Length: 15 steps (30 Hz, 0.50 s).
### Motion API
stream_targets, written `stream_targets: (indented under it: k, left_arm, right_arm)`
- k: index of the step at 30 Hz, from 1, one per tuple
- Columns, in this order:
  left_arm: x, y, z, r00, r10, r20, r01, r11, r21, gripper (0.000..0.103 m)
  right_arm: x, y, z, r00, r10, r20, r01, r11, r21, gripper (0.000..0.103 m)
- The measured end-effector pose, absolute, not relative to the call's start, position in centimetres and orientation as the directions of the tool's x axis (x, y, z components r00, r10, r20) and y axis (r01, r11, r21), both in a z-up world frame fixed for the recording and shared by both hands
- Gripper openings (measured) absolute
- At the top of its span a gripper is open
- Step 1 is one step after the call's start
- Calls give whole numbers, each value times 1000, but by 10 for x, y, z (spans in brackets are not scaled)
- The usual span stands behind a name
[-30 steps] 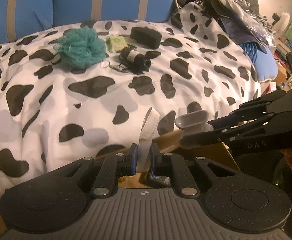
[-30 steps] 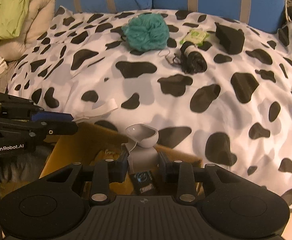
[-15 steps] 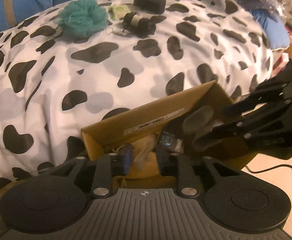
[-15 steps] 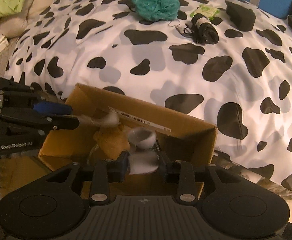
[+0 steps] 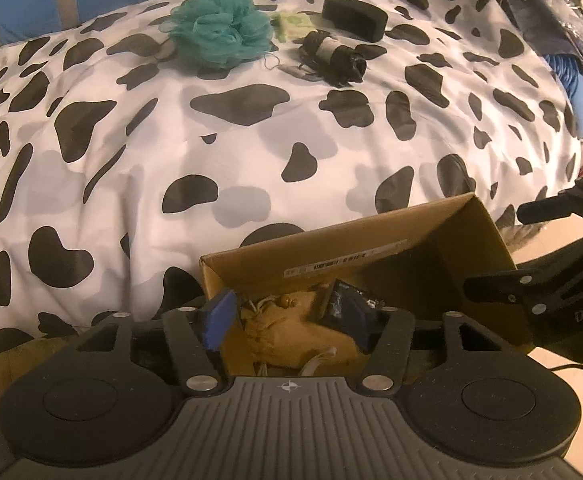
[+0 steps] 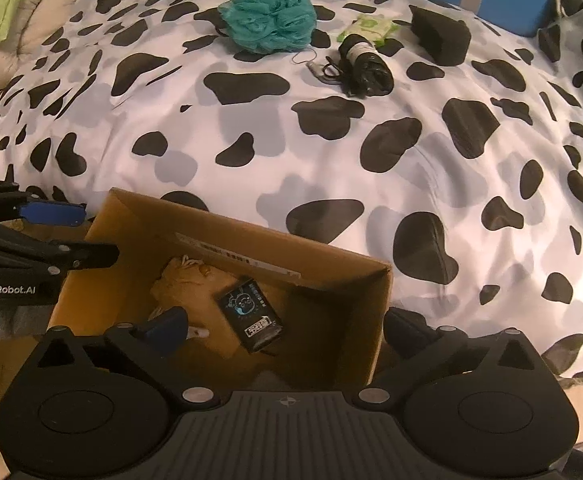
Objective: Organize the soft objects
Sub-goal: 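Open both tools to drop the grey case and white strap into the box, then move both tools back over the bed toward the remaining items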
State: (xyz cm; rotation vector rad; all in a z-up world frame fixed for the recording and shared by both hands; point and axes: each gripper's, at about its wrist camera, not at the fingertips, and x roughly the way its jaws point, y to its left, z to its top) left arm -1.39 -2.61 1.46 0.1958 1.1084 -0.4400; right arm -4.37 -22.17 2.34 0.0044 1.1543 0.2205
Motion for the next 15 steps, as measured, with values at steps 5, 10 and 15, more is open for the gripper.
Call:
stream_targets:
  k: [5, 10, 15]
  left_arm:
    - [-10, -25, 15, 376, -252, -892, 408, 909, -85, 60]
    - [-6, -28, 16, 398, -246, -884, 379, 921, -85, 60]
    - [1, -34, 15, 395, -225, -891, 365, 928, -73, 60]
  right_arm:
    - [-41, -223, 23, 390, 168, -905, -161, 981, 113, 103]
    - [-40, -225, 23, 398, 156, -904, -152, 983, 103, 103]
    - [-38, -234, 21, 407, 148, -902, -115, 987, 110, 103]
